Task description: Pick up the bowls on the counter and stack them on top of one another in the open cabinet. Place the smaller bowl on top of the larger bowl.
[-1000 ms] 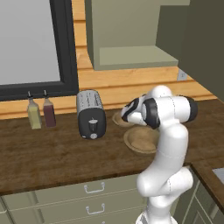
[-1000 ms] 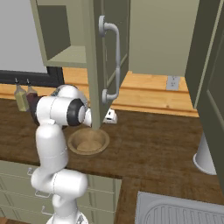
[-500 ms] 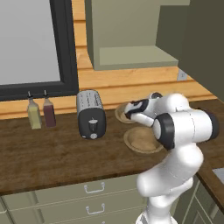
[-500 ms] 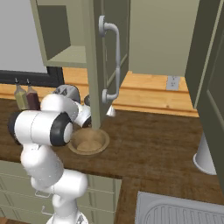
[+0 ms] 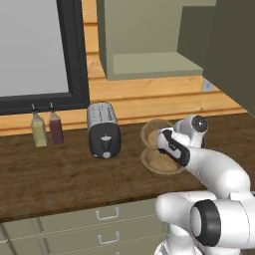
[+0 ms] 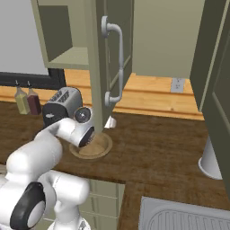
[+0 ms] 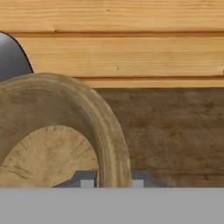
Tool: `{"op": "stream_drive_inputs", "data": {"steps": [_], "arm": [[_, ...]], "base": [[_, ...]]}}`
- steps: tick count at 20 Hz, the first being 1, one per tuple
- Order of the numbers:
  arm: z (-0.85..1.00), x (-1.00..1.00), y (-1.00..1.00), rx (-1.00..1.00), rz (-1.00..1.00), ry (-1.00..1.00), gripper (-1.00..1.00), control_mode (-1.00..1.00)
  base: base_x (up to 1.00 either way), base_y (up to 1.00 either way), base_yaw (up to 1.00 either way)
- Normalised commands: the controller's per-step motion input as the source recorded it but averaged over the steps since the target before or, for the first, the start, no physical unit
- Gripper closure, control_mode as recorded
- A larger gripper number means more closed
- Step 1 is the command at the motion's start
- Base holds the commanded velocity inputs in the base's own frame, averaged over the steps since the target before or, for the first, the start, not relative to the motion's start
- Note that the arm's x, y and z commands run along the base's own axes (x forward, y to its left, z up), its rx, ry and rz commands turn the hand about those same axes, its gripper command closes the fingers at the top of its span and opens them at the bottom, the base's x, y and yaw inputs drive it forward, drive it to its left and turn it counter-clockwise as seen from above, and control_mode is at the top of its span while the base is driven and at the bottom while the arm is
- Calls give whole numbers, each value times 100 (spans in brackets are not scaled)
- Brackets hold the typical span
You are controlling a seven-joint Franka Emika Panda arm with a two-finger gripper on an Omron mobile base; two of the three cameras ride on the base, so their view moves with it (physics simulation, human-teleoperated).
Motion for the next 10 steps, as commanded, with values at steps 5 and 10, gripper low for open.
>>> {"op": "stream_drive_inputs", "data": {"steps": [5,10], "arm": [[17,-48,-2,-5,-1,22,100,-100],[-45,-37,-9,-4,0,9,100,-100]], "base": [[0,0,0],[0,0,0]]}}
